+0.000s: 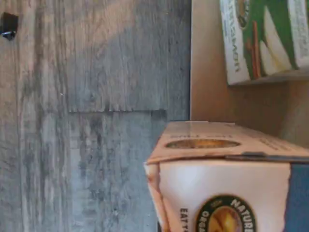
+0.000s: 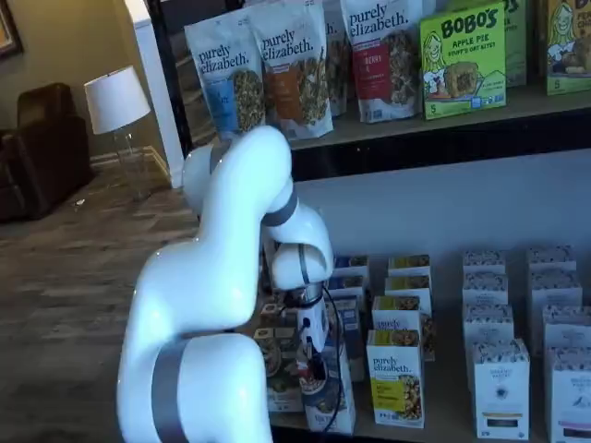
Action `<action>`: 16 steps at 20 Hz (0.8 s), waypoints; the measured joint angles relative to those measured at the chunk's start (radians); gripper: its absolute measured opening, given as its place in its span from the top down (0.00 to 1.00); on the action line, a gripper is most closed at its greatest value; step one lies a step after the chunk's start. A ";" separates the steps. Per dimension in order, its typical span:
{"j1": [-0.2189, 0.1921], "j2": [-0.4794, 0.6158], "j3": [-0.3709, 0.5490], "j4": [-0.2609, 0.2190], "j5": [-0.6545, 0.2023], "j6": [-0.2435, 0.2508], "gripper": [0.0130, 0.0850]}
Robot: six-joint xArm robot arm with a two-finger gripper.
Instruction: Pick up the blue and white box that is on the bottom shelf, the second box from the left
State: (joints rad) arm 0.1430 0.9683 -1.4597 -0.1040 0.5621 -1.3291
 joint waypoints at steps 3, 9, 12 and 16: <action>0.009 -0.054 0.080 -0.014 -0.028 0.023 0.50; 0.031 -0.193 0.260 0.007 -0.077 0.026 0.50; 0.039 -0.254 0.331 -0.009 -0.093 0.050 0.50; 0.056 -0.332 0.413 -0.029 -0.105 0.085 0.50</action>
State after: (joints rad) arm 0.1994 0.6358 -1.0468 -0.1327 0.4570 -1.2446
